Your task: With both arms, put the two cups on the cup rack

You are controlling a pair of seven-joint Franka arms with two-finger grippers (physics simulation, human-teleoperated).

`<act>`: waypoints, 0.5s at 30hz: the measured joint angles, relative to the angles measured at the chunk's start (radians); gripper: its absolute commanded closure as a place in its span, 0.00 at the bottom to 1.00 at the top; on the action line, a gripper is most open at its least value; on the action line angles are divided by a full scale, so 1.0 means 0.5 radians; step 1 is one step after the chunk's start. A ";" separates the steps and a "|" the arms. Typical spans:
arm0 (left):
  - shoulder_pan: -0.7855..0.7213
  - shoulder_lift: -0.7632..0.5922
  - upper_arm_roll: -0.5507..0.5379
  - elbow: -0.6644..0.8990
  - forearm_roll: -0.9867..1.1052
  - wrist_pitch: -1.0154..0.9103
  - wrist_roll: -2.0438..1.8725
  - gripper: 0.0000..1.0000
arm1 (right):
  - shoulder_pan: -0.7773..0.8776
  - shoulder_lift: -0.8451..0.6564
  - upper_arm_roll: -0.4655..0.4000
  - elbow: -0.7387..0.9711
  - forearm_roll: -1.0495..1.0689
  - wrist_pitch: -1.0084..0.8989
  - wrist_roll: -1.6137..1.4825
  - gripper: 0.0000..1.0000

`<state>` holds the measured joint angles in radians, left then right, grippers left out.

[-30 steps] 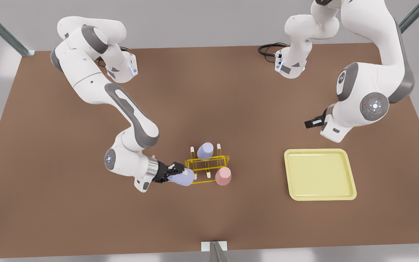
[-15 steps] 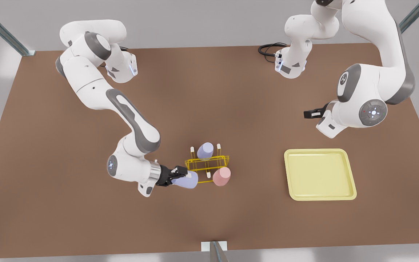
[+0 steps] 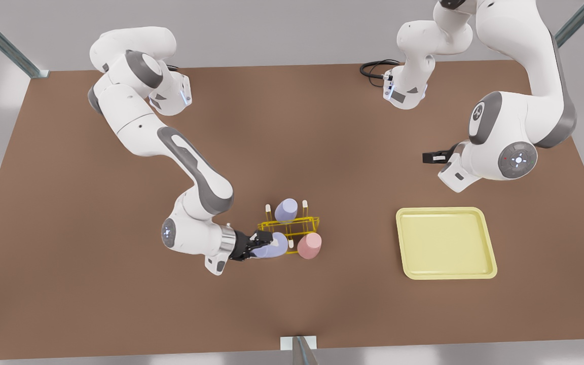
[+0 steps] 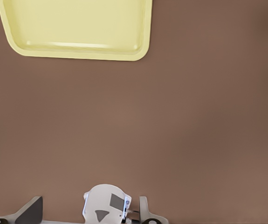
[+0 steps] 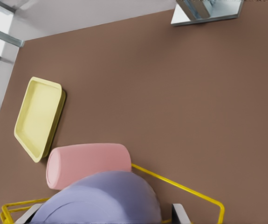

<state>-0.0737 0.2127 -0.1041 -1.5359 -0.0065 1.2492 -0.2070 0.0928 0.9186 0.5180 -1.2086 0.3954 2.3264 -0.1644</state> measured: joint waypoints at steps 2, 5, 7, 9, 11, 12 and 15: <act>0.000 -0.002 0.000 0.000 0.000 -0.001 0.011 0.00 | 0.001 0.000 0.000 0.004 -0.001 -0.001 0.003 0.00; 0.000 -0.002 0.000 0.003 0.000 -0.002 0.026 0.00 | 0.009 0.012 0.000 0.036 0.000 -0.002 0.007 0.00; 0.000 -0.001 0.000 0.003 0.000 -0.001 0.035 0.00 | 0.010 0.015 0.000 0.045 0.002 -0.003 0.009 0.00; 0.000 0.000 0.000 0.001 0.000 0.001 0.043 0.00 | 0.011 0.016 0.000 0.057 0.002 -0.006 0.011 0.00; 0.002 0.000 0.000 0.002 0.000 0.003 0.050 0.00 | 0.010 0.014 -0.002 0.077 0.004 -0.020 0.014 0.00; 0.010 0.000 0.000 0.004 0.000 0.004 0.053 0.00 | 0.009 -0.003 -0.015 0.099 -0.002 -0.047 0.015 0.00; 0.034 -0.002 0.000 0.005 -0.016 0.003 0.063 0.00 | -0.029 -0.345 -0.344 0.112 -0.434 -0.383 0.034 0.00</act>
<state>-0.0569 0.2117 -0.1041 -1.5336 -0.0144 1.2506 -0.1757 0.0784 0.7460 0.3459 -1.1529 0.1784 2.1349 -0.1473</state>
